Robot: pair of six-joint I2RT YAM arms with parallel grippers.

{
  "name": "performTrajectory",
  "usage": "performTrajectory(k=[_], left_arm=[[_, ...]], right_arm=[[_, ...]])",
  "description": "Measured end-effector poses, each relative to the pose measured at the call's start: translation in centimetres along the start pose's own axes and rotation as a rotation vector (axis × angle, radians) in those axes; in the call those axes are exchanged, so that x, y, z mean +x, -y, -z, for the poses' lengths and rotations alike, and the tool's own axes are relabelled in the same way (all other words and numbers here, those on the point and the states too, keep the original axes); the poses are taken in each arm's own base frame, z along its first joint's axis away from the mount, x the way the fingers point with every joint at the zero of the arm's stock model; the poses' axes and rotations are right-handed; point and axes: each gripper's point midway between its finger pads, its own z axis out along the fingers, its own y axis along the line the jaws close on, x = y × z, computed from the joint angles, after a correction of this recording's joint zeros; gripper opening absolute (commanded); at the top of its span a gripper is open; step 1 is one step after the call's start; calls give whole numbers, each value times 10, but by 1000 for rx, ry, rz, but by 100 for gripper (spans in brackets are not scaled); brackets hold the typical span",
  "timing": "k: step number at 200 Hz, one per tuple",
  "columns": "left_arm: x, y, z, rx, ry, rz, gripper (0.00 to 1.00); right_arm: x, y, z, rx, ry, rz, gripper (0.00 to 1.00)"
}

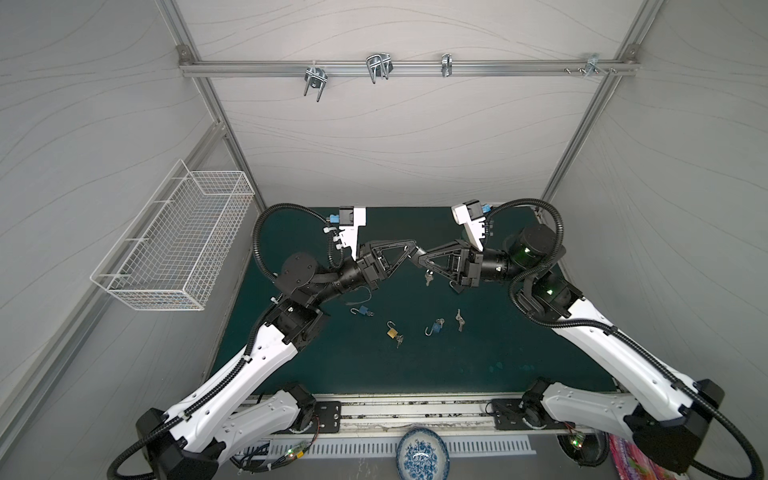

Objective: Lock with the key

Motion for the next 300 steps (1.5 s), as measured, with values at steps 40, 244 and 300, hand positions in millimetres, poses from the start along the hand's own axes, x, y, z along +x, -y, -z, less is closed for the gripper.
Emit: performTrajectory(k=[40,244,300], left_arm=[[1,8,2,22,28,-15,0],[23,-60,37,-198,-6,279,0],[14,-56,35,-170,28,282,0]], right_arm=[[3,-7,2,-3,-11,43,0],[80,66,32,303,41,465,91],[84,71,18,258,3,464,65]])
